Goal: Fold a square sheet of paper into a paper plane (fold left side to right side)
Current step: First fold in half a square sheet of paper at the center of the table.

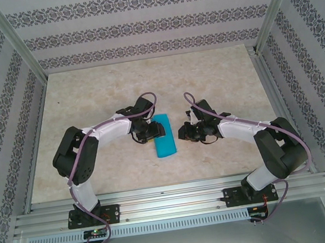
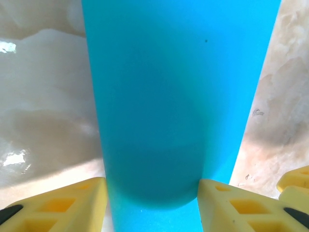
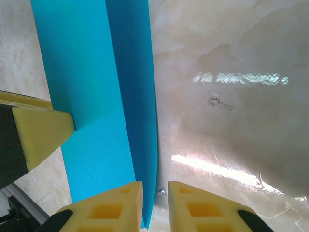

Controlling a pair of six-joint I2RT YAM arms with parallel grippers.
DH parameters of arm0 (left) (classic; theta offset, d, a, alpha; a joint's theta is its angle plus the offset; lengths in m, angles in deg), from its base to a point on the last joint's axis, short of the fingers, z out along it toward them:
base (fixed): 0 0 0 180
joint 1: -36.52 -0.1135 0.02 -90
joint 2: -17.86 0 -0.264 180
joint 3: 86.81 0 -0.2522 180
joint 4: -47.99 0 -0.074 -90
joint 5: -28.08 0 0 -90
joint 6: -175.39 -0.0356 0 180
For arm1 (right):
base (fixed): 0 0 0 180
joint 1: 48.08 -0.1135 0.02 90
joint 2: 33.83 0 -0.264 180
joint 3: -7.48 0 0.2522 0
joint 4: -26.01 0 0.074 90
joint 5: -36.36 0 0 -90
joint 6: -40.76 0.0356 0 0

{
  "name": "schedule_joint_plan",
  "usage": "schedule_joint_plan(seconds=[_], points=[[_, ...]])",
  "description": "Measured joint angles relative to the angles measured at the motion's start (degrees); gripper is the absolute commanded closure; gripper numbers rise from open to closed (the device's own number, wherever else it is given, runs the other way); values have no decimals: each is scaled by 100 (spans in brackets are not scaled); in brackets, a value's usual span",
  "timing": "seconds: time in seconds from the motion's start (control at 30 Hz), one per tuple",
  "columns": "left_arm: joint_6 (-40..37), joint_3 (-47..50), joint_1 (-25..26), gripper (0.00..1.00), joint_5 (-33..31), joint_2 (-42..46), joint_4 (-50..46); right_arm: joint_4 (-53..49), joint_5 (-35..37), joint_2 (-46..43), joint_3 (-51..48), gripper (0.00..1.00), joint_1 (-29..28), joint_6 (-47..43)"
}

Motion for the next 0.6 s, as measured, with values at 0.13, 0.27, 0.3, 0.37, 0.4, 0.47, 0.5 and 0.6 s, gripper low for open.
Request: schedule_joint_plan(seconds=[0.13, 0.27, 0.3, 0.37, 0.4, 0.47, 0.5, 0.6], points=[[-2, -20, -2, 45, 2, -105, 4, 2, 0, 0, -17, 79, 0, 0], [-2, -33, -7, 45, 2, -197, 7, 4, 0, 0, -22, 79, 0, 0], [-2, -35, -7, 45, 0, -216, 7, 4, 0, 0, -22, 79, 0, 0], [-2, -39, -17, 45, 2, -254, 7, 4, 0, 0, -22, 79, 0, 0], [-2, -44, -26, 45, 4, -278, 7, 4, 0, 0, -22, 79, 0, 0], [0, -66, -39, 45, 22, -317, 7, 7, 0, 0, -22, 79, 0, 2], [2, -72, -39, 44, 26, -323, 2, 7, 0, 0, -22, 79, 0, 2], [2, -79, -39, 44, 33, -326, 2, 11, 0, 0, -22, 79, 0, 4]])
